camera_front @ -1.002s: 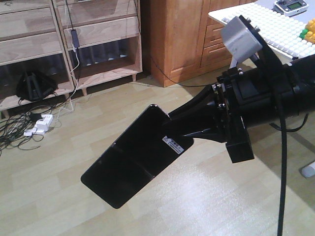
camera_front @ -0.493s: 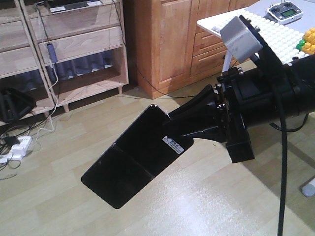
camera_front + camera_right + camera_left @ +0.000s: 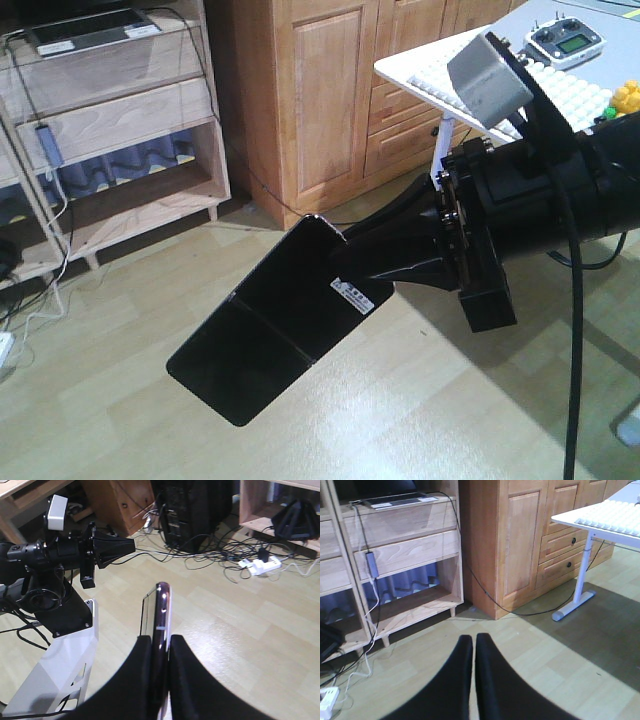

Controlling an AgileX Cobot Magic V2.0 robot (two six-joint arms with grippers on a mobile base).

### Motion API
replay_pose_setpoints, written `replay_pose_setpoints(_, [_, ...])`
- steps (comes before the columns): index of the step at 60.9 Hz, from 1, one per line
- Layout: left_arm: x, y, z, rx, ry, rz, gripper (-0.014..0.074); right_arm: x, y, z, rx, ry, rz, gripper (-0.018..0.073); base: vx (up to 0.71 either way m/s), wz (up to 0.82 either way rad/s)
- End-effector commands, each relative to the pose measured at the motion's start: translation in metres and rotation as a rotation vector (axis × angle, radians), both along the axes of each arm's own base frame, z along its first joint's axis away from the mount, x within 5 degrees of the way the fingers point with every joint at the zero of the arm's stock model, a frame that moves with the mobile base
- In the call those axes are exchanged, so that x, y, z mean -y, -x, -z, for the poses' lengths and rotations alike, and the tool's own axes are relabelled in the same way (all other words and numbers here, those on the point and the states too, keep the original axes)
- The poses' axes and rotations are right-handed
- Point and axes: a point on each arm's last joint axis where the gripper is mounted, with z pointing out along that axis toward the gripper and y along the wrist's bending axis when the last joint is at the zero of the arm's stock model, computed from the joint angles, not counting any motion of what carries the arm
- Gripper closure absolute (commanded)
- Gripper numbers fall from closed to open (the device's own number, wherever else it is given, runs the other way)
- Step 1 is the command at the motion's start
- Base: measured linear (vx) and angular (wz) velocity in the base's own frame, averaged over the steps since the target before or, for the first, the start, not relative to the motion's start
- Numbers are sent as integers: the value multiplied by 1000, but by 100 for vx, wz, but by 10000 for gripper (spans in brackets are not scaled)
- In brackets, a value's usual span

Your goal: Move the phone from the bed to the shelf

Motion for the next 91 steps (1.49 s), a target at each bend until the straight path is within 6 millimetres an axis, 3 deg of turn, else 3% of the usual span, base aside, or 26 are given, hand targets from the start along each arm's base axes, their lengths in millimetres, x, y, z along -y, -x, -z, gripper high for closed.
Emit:
replay_pose_setpoints(1, [0, -1, -6, 76, 14, -6, 596, -1, 13, -21, 9, -99, -54, 561, 37, -5])
replay_pose_setpoints(91, [0, -1, -6, 76, 14, -6, 596, -1, 13, -21, 9, -99, -54, 561, 39, 12])
